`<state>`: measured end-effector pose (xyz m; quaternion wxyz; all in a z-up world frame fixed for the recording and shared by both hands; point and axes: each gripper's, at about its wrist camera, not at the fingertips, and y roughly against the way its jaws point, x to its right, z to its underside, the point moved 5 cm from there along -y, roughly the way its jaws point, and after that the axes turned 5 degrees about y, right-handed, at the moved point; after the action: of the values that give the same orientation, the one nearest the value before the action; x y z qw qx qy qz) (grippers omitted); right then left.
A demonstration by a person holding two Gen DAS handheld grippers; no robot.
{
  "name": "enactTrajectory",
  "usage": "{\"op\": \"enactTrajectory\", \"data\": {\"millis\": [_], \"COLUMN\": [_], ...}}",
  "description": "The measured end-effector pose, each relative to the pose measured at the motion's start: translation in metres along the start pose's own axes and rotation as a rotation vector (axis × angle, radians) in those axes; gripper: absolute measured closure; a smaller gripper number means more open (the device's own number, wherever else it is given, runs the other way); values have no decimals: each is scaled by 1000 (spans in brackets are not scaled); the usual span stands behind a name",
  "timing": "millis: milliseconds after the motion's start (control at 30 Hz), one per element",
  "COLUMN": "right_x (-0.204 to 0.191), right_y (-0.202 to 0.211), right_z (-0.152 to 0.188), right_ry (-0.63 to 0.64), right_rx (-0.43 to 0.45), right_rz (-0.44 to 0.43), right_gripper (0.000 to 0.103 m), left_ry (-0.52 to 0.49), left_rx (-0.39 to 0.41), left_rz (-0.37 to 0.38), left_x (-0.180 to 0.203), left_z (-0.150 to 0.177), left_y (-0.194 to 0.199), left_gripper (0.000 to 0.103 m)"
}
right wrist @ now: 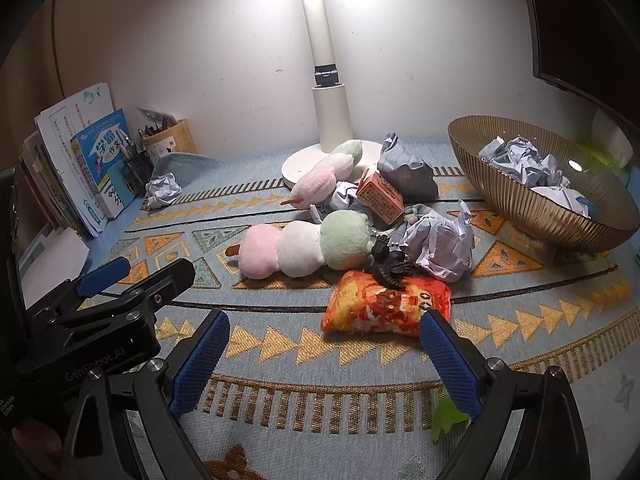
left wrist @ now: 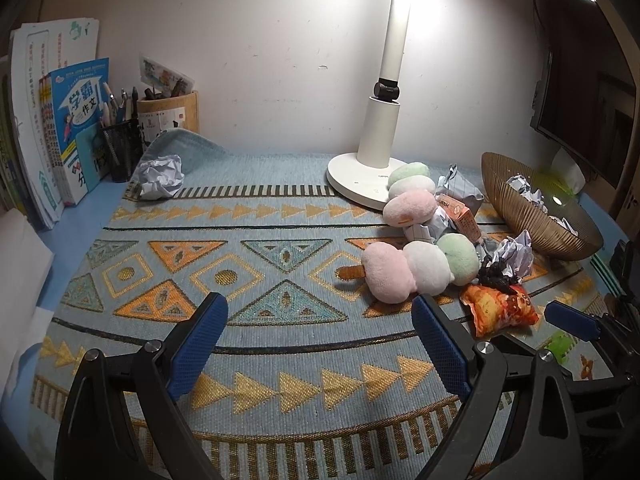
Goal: Organize objects
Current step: 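Reach left gripper to paper ball by pen holder while right approaches plush skewer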
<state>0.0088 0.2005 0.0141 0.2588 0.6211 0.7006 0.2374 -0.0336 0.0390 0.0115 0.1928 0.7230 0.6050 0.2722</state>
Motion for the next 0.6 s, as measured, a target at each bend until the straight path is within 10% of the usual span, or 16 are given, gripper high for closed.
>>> {"op": "enactTrajectory", "data": {"millis": [600], "right_x": [-1], "right_y": [-1], "right_z": [-2], "right_ry": [11], "right_rx": [-4], "right_rz": [5], "right_gripper": [7], "left_ry": [139], "left_rx": [-7], "left_rz": [-12], "left_x": [-31], "left_z": [-11], "left_y": [7], "left_gripper": [10]}}
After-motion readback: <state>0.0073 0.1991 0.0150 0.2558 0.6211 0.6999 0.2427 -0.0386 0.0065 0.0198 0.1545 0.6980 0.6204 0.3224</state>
